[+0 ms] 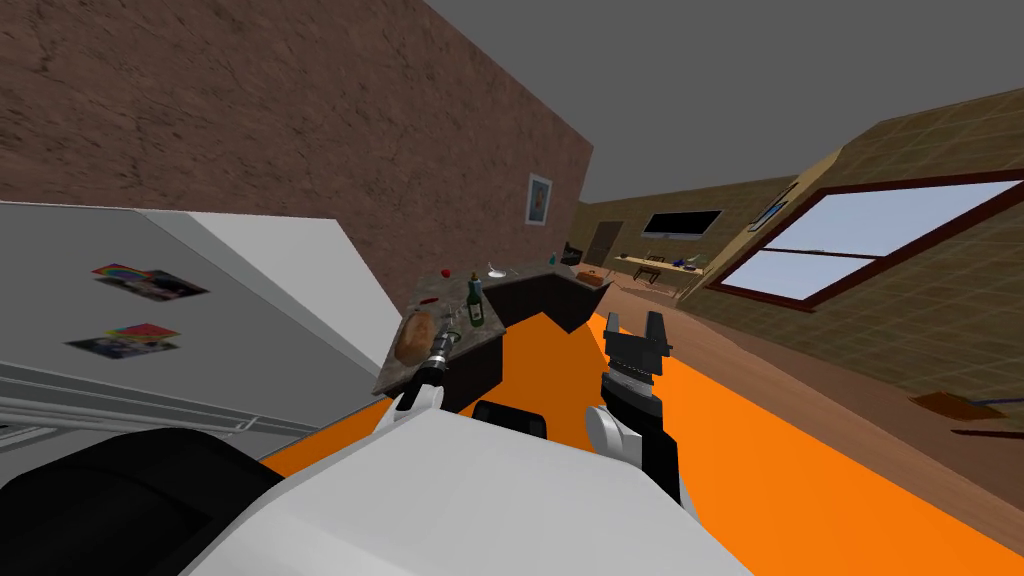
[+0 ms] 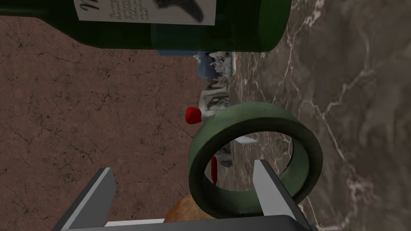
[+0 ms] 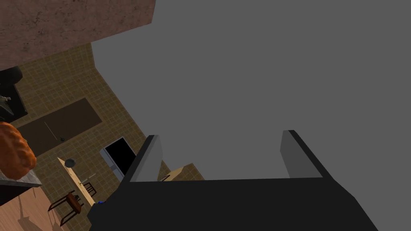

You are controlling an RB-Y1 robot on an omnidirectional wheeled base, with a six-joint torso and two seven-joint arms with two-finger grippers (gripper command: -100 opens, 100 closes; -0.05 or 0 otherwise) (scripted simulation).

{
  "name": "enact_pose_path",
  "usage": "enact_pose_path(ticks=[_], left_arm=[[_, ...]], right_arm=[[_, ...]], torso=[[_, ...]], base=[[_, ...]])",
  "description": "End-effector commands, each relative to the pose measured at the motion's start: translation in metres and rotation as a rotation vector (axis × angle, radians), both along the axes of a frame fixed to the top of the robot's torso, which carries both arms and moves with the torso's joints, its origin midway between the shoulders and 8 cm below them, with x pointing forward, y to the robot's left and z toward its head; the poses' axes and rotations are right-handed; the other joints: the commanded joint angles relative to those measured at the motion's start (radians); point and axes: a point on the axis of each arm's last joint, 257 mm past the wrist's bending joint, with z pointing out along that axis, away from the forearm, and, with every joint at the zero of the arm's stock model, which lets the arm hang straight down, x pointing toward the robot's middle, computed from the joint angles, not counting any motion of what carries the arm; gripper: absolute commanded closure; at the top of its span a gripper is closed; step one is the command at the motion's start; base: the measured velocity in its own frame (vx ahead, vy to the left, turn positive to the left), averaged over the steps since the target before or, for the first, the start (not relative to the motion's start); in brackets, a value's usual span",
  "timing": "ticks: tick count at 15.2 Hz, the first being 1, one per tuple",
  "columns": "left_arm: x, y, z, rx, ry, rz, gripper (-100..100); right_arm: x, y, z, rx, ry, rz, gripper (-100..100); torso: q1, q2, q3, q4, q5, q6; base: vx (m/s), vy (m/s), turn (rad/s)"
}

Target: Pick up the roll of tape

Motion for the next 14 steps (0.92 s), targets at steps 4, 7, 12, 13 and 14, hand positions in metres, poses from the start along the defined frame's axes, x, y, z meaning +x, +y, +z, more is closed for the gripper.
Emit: enact_pose_path(ticks=[4, 7, 12, 13, 14], left_arm=[[0.005, 0.037, 0.008, 0.004, -0.006, 0.041, -100], [0.004, 0.029, 0.006, 0.003, -0.004, 0.032, 100], [0.001, 0.007, 0.001, 0.001, -0.001, 0.008, 100], [0.0, 0.0, 0.0, 0.0, 0.0, 0.0, 100], [0.001, 0.008, 0.002, 0.001, 0.0, 0.009, 100]], right_arm=[[0.0, 0.0, 0.0, 0.0, 0.0, 0.0, 0], [0.0, 0.0, 0.0, 0.0, 0.0, 0.0, 0], [0.0, 0.0, 0.0, 0.0, 0.0, 0.0, 0], [0.0, 0.0, 0.0, 0.0, 0.0, 0.0, 0], [0.0, 0.0, 0.0, 0.0, 0.0, 0.0, 0]], torso=[[-0.004, 0.0, 0.0, 0.0, -0.001, 0.001], [-0.004, 0.001, 0.001, 0.0, -0.001, 0.0], [-0.001, 0.003, 0.001, 0.0, 0.001, -0.001], [0.001, 0.003, 0.002, 0.0, 0.001, -0.002], [0.002, 0.004, 0.002, 0.001, 0.001, -0.002]], base=[[0.013, -0.036, -0.148], [0.004, -0.017, -0.012], [-0.003, 0.014, 0.075], [-0.018, 0.053, 0.204], [-0.012, 0.029, 0.076]])
